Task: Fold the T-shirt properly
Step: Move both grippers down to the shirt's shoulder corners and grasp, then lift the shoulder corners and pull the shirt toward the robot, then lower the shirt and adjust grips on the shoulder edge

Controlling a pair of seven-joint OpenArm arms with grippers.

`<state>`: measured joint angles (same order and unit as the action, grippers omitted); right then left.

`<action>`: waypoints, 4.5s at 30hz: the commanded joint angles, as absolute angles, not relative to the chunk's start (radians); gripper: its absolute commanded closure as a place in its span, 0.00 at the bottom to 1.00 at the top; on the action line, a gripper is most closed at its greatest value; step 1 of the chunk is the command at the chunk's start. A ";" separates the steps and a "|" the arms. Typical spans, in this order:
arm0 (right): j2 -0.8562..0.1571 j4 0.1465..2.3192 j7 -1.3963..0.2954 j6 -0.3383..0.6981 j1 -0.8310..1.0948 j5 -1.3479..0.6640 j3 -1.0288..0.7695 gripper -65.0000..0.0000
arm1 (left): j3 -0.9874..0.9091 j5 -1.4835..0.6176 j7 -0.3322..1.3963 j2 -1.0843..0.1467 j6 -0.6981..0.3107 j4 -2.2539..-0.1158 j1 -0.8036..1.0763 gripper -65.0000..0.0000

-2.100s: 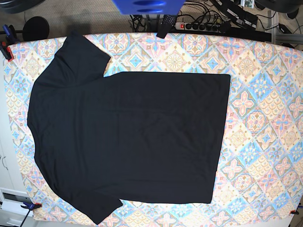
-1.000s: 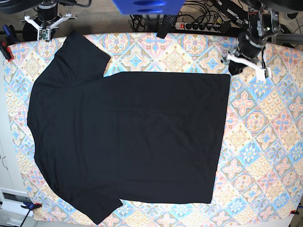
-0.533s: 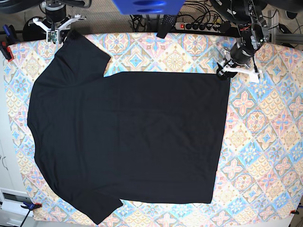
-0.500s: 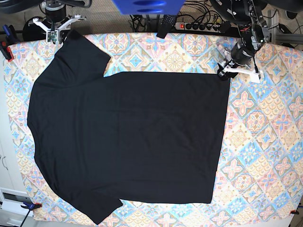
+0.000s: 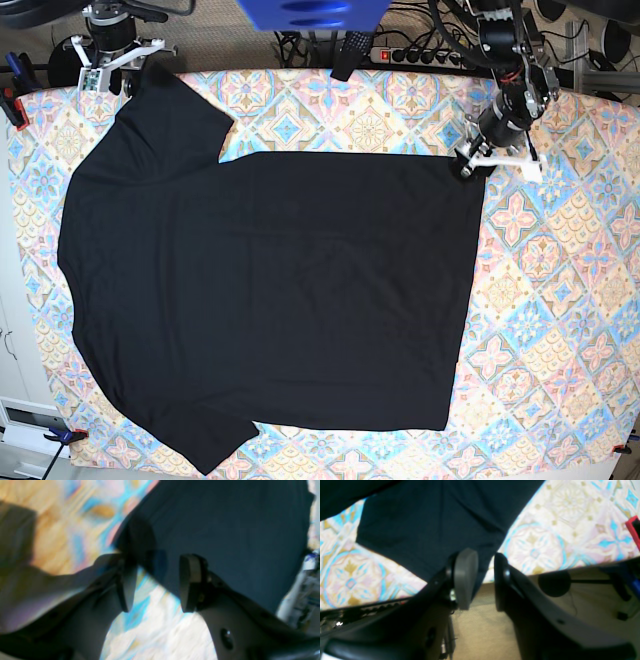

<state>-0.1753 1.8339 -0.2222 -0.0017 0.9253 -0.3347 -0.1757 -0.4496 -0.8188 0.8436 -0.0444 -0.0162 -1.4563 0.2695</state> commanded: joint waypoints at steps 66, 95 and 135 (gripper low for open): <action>-0.079 1.586 -0.625 0.140 0.593 -0.567 -0.357 1.00 | -0.441 -0.792 0.940 -0.131 0.004 -1.400 0.240 1.00; -0.077 1.856 -0.624 0.311 0.894 -0.567 -0.504 1.00 | -0.447 -0.797 0.940 -0.263 0.001 -1.830 0.608 1.00; -0.085 1.636 -0.769 0.311 0.211 -0.562 -0.530 0.74 | -0.440 -0.794 0.951 -0.225 0.002 -1.316 -0.033 0.78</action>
<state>-0.0696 1.6146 -0.7929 0.3042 0.2173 -0.5491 -0.5228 -0.4362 -0.7784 0.9546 -0.2134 0.0101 -1.2942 -0.0181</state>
